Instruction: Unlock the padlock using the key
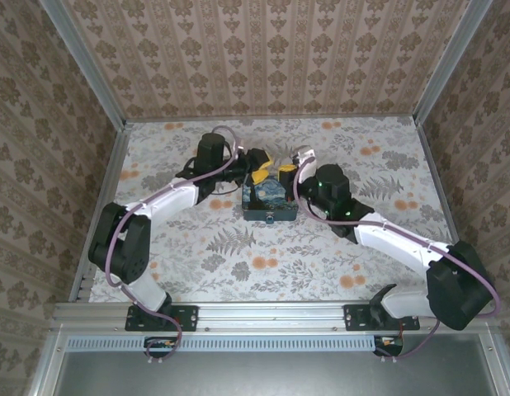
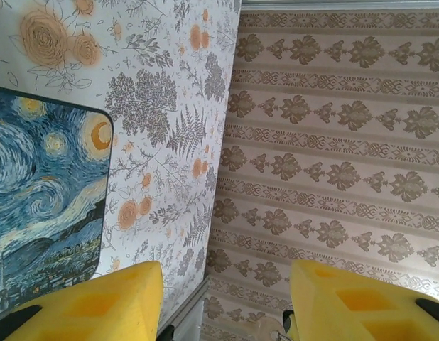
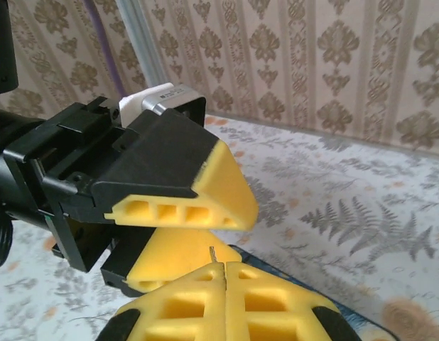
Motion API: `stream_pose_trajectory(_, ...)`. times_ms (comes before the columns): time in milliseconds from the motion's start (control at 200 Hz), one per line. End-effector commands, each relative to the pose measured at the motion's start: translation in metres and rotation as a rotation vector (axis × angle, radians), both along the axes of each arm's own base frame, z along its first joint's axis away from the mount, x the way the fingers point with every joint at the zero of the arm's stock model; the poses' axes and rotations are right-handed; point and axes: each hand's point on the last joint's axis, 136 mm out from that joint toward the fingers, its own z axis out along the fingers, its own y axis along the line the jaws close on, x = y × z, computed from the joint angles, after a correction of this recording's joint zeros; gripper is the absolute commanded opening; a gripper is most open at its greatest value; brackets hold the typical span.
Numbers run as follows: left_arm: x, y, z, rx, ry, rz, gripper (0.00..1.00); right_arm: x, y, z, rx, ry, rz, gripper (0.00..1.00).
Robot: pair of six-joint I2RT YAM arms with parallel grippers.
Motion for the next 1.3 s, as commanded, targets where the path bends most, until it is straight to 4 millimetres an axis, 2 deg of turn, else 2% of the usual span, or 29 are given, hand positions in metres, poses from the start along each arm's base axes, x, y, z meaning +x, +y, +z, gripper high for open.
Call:
stream_pose_trajectory(0,0.008,-0.004,-0.002,-0.014,0.025,0.044,0.5,0.004,-0.013,0.009,-0.119,-0.128,-0.097,0.0)
stream_pose_trajectory(575,0.007,-0.021,-0.001,-0.052,0.056,0.049,0.41,0.005,-0.001,0.002,-0.186,-0.172,-0.099,0.0)
stream_pose_trajectory(810,0.015,-0.01,-0.005,-0.03,0.051,0.105,0.5,0.001,-0.008,-0.002,-0.179,-0.164,-0.115,0.0)
stream_pose_trajectory(980,0.015,-0.012,-0.001,-0.04,0.046,0.101,0.5,0.001,-0.002,-0.006,-0.183,-0.153,-0.095,0.0)
stream_pose_trajectory(1295,0.008,-0.023,0.005,-0.053,0.04,0.074,0.39,0.007,0.007,-0.012,-0.22,-0.148,-0.089,0.0)
